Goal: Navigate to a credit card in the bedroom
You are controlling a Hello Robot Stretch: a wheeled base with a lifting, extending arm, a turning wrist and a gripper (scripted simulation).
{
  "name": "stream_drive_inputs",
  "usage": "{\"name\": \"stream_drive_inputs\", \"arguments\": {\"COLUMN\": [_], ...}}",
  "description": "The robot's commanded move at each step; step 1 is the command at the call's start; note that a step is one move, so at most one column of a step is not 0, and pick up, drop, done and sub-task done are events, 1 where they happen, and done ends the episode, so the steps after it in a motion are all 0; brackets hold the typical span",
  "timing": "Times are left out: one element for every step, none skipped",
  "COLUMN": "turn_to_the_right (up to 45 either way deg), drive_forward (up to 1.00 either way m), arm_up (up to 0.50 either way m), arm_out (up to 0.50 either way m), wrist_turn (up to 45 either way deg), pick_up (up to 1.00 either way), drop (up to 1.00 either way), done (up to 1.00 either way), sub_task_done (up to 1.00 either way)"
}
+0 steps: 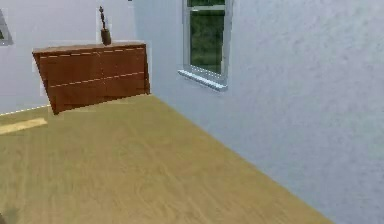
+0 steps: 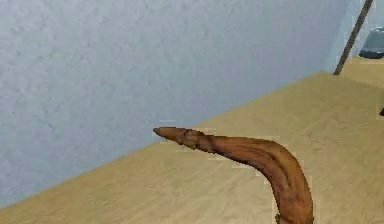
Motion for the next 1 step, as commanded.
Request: {"name": "stream_drive_inputs", "arguments": {"turn_to_the_right": [-33.0], "drive_forward": [0.0], "arm_up": [0.0], "arm_out": [0.0], "wrist_turn": [0.0], "pick_up": [0.0], "drop": [0.0], "done": [0.0], "sub_task_done": [0.0]}}
